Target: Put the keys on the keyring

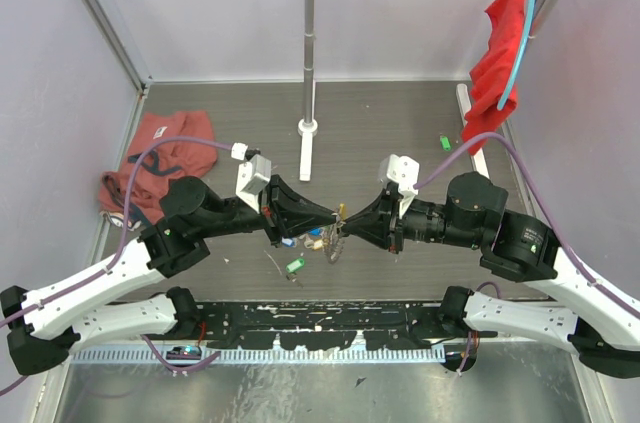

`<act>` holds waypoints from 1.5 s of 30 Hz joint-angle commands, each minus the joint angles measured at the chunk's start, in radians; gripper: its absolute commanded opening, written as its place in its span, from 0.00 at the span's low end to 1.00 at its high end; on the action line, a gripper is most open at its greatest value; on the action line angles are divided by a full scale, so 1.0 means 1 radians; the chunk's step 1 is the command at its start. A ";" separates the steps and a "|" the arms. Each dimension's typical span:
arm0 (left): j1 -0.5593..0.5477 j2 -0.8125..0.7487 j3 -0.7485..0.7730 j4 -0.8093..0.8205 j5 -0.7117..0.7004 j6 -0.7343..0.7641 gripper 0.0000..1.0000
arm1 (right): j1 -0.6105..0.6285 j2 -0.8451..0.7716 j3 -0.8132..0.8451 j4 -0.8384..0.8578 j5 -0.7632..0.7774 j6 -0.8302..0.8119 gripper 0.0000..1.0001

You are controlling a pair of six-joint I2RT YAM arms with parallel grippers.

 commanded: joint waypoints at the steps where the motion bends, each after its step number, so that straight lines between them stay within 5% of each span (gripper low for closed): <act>1: -0.001 -0.004 0.032 0.006 0.009 0.015 0.00 | 0.000 -0.017 0.040 0.050 0.030 0.001 0.01; 13: -0.002 -0.011 0.031 -0.008 -0.008 0.023 0.00 | 0.000 -0.048 0.031 0.028 0.104 0.007 0.14; 18: -0.002 -0.007 0.030 -0.018 -0.026 0.027 0.00 | 0.000 -0.047 0.034 0.022 0.103 0.000 0.36; 27: -0.002 0.027 0.058 -0.133 -0.126 0.069 0.00 | 0.000 -0.119 0.019 0.023 0.224 -0.003 0.53; 37: -0.002 0.167 0.055 -0.183 -0.228 0.091 0.00 | 0.001 -0.232 -0.077 0.099 0.451 0.068 0.96; 45: 0.016 0.323 0.085 -0.198 -0.250 0.115 0.00 | 0.000 -0.211 -0.051 0.072 0.612 0.225 1.00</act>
